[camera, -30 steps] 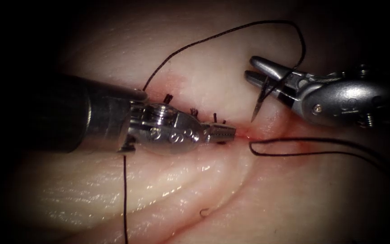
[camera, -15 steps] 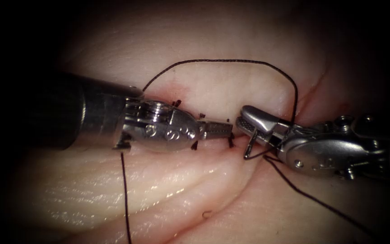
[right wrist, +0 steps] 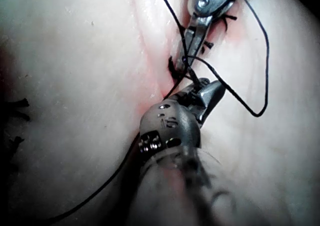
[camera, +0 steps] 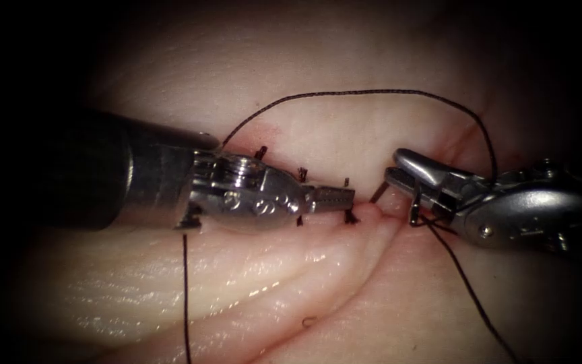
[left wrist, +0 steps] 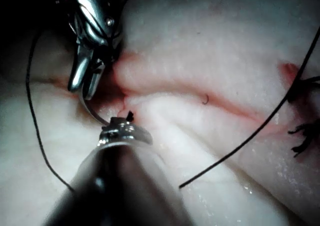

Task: Wound Closure

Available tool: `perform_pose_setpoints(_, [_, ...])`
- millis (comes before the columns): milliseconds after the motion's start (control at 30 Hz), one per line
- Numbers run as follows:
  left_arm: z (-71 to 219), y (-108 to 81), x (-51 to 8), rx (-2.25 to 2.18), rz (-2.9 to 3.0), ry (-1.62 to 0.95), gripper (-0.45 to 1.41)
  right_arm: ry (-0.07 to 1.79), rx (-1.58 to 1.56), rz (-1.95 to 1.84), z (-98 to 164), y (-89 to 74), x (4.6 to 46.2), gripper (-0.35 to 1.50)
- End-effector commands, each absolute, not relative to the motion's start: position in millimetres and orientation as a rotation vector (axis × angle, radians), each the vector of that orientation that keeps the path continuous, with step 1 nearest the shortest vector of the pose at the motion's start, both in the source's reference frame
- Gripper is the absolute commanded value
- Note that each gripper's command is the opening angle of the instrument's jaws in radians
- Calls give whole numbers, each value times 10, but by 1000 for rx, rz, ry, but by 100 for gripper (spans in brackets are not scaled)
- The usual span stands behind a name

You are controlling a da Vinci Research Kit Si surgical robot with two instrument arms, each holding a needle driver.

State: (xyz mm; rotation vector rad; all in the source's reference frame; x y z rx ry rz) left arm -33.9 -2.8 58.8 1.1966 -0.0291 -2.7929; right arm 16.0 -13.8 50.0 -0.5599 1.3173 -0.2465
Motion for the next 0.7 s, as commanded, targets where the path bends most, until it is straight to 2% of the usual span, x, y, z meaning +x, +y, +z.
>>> perform_pose_setpoints(33, [592, -28, -348, 1197, -2797, -28, -13, 1320, -556, -240, 507, -130, 164, -35])
perform_pose_setpoints(267, [592, -33, -368, 1200, -2805, -29, -11, 1336, -505, -220, 512, -130, 164, -35])
perform_pose_setpoints(700, [641, -46, -359, 1126, -2894, 54, -6, 1343, -479, -238, 510, -134, 167, -35])
